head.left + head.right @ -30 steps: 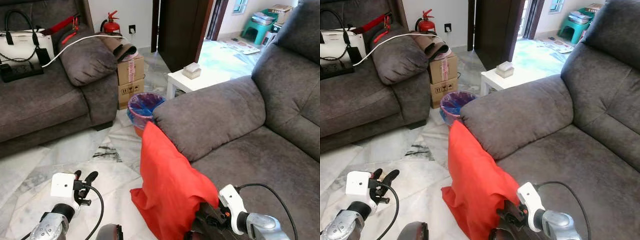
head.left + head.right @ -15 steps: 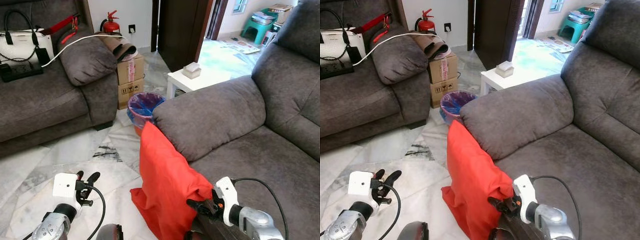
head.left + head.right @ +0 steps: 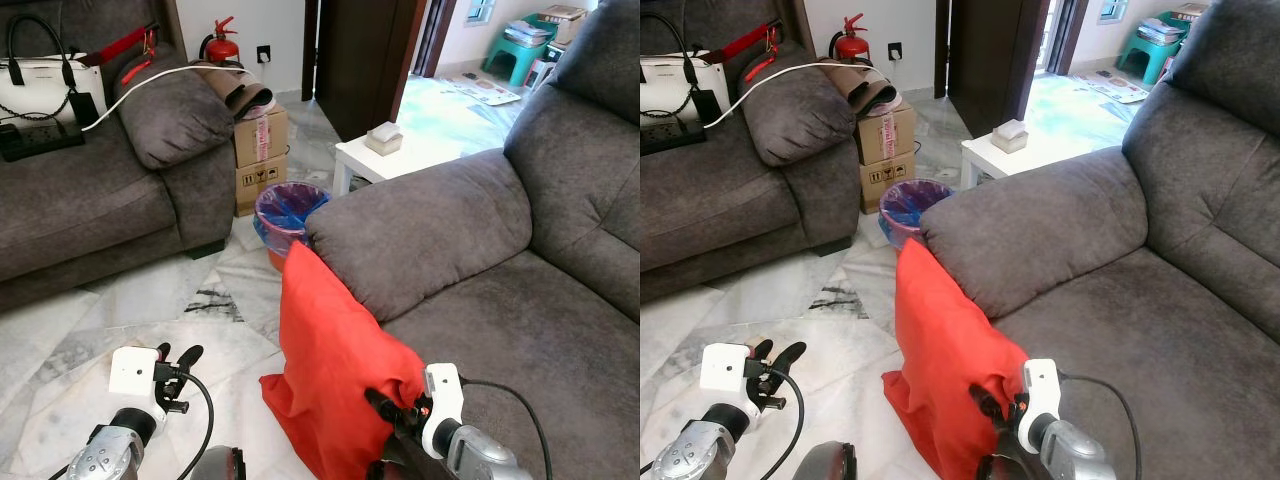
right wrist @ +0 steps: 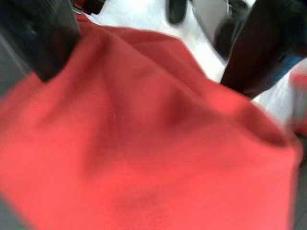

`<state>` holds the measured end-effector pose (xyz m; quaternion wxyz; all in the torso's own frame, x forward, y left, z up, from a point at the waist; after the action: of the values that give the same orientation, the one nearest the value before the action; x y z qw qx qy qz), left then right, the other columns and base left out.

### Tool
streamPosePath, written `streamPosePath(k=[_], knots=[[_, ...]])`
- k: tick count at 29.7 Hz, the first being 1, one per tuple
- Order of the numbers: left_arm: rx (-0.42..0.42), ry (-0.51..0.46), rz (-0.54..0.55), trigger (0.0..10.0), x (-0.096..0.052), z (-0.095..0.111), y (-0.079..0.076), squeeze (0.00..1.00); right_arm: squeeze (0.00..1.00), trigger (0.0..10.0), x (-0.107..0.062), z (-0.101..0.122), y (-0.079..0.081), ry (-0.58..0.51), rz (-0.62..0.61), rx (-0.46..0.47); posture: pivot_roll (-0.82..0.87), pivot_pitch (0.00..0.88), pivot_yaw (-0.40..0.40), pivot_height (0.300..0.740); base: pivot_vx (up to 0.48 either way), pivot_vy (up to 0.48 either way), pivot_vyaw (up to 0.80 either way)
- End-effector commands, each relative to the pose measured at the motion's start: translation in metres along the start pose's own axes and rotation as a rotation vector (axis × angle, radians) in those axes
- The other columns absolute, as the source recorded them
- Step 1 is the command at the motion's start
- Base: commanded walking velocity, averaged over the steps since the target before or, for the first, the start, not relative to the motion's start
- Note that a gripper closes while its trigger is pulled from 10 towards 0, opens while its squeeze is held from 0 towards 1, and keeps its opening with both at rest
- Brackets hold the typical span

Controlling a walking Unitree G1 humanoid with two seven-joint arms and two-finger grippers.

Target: Move the pillow to the sofa from floor

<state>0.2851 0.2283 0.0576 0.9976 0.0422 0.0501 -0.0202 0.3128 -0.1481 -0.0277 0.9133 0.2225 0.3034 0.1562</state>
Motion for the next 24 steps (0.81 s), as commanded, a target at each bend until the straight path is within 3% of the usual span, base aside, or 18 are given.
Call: streamPosePath(k=[1,6,10,12,14,16,17,24], knots=[[-0.006,0.007,-0.005,10.0,-0.001,-0.001,-0.003,0.0,0.0,10.0,0.0,0.001,-0.003,-0.027,-0.027,0.096,0.17,0.127,-0.077,0.599,0.0,0.0,0.0],[-0.005,0.008,-0.003,10.0,-0.001,-0.001,-0.002,0.0,0.0,10.0,0.006,0.004,0.01,-0.095,0.033,0.29,0.18,0.126,-0.075,0.599,0.0,0.0,0.0],[-0.005,0.006,-0.005,10.0,0.0,0.0,-0.003,0.0,0.0,10.0,0.008,0.005,0.018,-0.109,0.083,0.334,0.19,0.123,-0.073,0.599,0.0,0.0,0.0],[-0.001,0.006,-0.006,10.0,0.0,0.0,-0.003,0.0,0.0,10.0,0.005,0.005,0.033,-0.091,0.236,0.255,0.19,0.122,-0.071,0.599,0.0,0.0,0.0],[-0.001,0.006,-0.006,10.0,0.0,0.0,-0.003,0.0,0.0,10.0,0.003,0.005,0.036,-0.084,0.262,0.23,0.19,0.122,-0.071,0.599,0.0,0.0,0.0],[0.002,0.006,-0.007,10.0,0.0,0.0,-0.002,0.0,0.0,10.0,-0.002,0.002,0.037,-0.059,0.306,0.009,0.18,0.119,-0.071,0.599,0.0,0.0,0.0],[0.003,0.005,-0.008,10.0,0.001,0.0,-0.002,0.0,0.0,10.0,-0.003,0.003,0.036,-0.067,0.302,-0.032,0.18,0.118,-0.071,0.599,0.0,0.0,0.0],[0.008,0.0,-0.013,10.0,0.003,0.002,-0.004,0.0,0.0,10.0,-0.002,0.019,0.033,-0.136,0.262,-0.128,0.18,0.117,-0.068,0.599,0.0,0.0,0.0]])
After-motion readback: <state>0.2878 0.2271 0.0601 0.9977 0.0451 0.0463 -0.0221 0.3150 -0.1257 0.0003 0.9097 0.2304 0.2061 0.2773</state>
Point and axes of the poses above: a point about 5 cm out from each wrist's last joint towards the gripper, its own x axis pointing out of the wrist towards the gripper, its own z axis along the axis of the wrist's last joint, y = z × x, the point moved 4 cm from there along x, pointing out of the wrist towards the gripper, and after that the axes turned 3 degrees about x, right-handed, at the moved point
